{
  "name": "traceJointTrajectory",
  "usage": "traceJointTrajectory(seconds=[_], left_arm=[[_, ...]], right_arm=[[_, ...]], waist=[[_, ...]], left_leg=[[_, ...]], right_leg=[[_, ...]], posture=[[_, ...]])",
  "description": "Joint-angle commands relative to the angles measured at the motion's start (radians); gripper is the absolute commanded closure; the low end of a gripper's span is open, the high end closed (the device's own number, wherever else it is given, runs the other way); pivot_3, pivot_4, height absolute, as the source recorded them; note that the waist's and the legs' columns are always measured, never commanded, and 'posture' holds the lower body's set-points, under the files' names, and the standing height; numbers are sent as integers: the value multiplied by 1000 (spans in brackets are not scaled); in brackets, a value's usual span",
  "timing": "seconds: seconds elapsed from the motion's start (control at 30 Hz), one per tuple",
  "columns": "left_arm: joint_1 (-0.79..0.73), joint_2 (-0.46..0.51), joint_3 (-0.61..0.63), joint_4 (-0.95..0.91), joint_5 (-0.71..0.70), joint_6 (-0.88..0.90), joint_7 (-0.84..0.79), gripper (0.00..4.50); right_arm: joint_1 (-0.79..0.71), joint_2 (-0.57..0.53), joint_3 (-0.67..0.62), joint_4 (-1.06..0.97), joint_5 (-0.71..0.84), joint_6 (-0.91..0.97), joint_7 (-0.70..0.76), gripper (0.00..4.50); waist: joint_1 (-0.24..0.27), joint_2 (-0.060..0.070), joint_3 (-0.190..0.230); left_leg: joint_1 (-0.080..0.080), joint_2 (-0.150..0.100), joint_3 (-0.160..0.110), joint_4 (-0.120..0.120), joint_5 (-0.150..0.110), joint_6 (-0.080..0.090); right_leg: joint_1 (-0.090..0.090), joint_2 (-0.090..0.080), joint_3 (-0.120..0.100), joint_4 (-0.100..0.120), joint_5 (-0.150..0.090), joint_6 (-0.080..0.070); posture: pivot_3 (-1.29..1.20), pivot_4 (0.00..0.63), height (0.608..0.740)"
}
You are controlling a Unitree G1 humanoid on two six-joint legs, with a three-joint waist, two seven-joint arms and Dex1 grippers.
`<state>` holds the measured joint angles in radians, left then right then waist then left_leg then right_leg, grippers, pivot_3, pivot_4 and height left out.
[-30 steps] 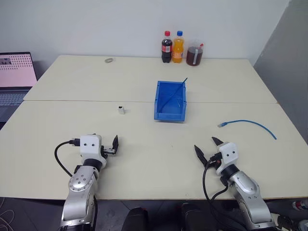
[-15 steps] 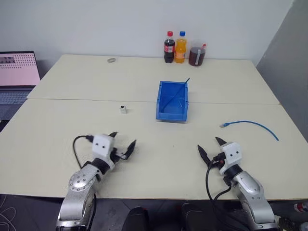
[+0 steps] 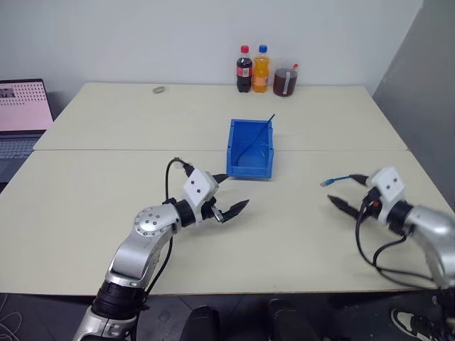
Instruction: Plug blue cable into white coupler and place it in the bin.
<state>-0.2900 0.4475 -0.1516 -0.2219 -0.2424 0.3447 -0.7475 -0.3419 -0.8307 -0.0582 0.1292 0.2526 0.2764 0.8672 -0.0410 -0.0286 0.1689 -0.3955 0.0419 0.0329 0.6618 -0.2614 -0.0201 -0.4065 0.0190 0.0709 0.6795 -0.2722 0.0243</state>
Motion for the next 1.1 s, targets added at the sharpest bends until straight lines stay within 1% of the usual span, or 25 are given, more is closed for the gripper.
traceJointTrajectory(seconds=[0.03,0.1,0.13,0.23,0.4,0.5,0.6,0.67,0.73,0.83,0.87,0.93,1.03,1.07,1.1], left_arm=[[-30,-3,-17,-6,-16,-6,-37,0],[-37,-12,-26,0,-10,-12,-40,0],[-40,-16,-30,5,-7,-16,-40,0],[-54,-21,-37,10,-3,-15,-41,0],[-75,-17,-42,-5,-6,4,-41,0],[-85,-11,-45,-29,-5,24,-37,0],[-94,-6,-46,-55,-6,52,-33,0],[-98,-4,-46,-64,-6,64,-31,0],[-100,-2,-45,-74,-3,76,-28,0],[-101,0,-47,-85,-1,88,-26,0],[-101,0,-47,-87,0,91,-25,0],[-99,2,-48,-92,0,96,-26,0],[-84,17,-41,-99,4,101,-30,0],[-72,29,-34,-101,5,102,-32,0],[-64,37,-28,-102,5,103,-33,0]], right_arm=[[-221,-53,148,296,-142,-61,188,32],[-342,-46,215,447,-202,-84,255,32],[-398,-36,242,518,-233,-104,279,32],[-554,9,303,723,-297,-133,338,32],[-689,64,351,937,-385,-205,365,32],[-741,95,371,1030,-426,-200,383,32],[-770,116,379,1090,-458,-187,388,585],[-775,121,376,1107,-470,-201,385,1052],[-774,130,375,1114,-481,-221,379,1717],[-768,140,369,1117,-489,-235,391,2509],[-768,141,368,1117,-490,-237,393,2645],[-766,143,365,1116,-490,-243,398,3112],[-761,142,355,1084,-473,-294,448,3849],[-758,141,348,1066,-460,-317,475,4215],[-756,141,343,1054,-452,-332,491,4398]], waist=[[0,-1,0],[3,1,2],[2,0,2],[2,1,4],[3,1,4],[7,1,4],[7,1,4],[7,1,4],[7,1,4],[7,1,4],[7,1,4],[7,1,4],[6,1,4],[6,1,4],[5,1,4]], left_leg=[[-1,1,-1,0,0,0],[-1,1,0,0,0,0],[-2,2,-1,0,0,0],[-3,3,-1,-1,0,0],[-4,3,0,0,0,0],[-4,2,0,0,0,0],[-4,2,0,0,0,0],[-4,2,0,0,0,0],[-3,2,-1,1,0,0],[-3,2,-1,1,0,0],[-3,2,-1,1,0,0],[-3,2,-1,1,0,0],[-3,2,-1,1,0,0],[-3,2,-1,1,0,0],[-3,3,-1,1,0,0]], right_leg=[[0,0,0,0,-1,-1],[-1,2,0,0,-1,-3],[-1,0,0,0,1,-7],[-2,-2,0,0,2,-7],[-3,-4,0,0,2,-7],[-3,-4,0,0,2,-6],[-3,-4,0,0,2,-6],[-3,-4,0,1,2,-6],[-2,-4,0,1,2,-6],[-2,-4,0,1,2,-6],[-2,-4,0,1,2,-6],[-1,-4,0,1,2,-6],[-1,-4,0,1,2,-6],[-1,-4,0,1,2,-6],[-1,-4,0,1,2,-6]], posture=[[0,150,740],[0,150,740],[0,150,740],[0,150,740],[0,150,740],[0,150,740],[0,150,740],[0,150,740],[0,150,740],[0,150,740],[0,150,740],[0,150,740],[0,150,740],[0,150,740],[0,150,740]])
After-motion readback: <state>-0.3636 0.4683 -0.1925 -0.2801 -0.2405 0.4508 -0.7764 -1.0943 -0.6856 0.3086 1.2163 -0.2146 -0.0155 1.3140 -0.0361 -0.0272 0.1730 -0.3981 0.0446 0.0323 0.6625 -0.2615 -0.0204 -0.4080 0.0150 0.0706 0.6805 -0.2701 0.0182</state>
